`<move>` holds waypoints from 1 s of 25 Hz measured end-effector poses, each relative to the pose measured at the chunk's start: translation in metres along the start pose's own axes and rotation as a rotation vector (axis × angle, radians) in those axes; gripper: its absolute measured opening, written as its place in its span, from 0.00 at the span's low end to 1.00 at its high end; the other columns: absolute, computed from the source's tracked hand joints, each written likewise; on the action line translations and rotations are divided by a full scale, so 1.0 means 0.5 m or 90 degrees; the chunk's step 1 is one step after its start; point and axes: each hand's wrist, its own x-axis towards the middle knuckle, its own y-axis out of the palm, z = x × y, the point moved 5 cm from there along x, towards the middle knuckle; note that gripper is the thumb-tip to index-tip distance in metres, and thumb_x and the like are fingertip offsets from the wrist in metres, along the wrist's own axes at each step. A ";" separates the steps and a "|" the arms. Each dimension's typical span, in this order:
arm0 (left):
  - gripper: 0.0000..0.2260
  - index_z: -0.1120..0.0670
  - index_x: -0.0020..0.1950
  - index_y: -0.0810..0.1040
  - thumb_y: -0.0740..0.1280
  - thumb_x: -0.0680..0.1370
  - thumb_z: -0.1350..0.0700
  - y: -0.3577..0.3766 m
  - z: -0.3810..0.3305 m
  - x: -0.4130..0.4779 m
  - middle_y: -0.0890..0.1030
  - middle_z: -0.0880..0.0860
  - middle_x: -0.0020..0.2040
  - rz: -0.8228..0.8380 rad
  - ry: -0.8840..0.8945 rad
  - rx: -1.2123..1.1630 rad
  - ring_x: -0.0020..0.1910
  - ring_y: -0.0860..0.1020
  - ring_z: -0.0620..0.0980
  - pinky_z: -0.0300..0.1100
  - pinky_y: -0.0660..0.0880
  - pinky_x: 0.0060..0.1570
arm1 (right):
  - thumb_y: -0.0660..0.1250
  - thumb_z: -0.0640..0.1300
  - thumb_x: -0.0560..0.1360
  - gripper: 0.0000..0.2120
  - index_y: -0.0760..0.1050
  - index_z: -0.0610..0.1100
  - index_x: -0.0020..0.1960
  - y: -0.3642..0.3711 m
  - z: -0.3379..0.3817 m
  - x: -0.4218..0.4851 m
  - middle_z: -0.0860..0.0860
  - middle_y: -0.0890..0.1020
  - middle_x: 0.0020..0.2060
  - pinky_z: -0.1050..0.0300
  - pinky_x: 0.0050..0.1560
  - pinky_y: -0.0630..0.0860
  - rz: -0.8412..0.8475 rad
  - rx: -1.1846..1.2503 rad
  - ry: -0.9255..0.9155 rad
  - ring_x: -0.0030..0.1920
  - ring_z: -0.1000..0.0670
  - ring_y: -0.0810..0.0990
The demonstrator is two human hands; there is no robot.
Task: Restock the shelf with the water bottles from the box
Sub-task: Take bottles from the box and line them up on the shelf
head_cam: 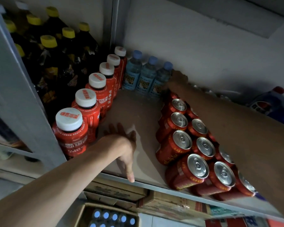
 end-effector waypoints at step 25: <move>0.14 0.53 0.59 0.77 0.70 0.75 0.53 0.513 -0.066 -0.075 0.82 0.52 0.50 0.293 0.310 0.104 0.52 0.80 0.52 0.43 0.75 0.52 | 0.64 0.42 0.73 0.06 0.75 0.48 0.37 0.481 -0.298 -1.099 0.52 0.80 0.30 0.65 0.29 0.72 0.354 0.398 0.482 0.33 0.51 0.79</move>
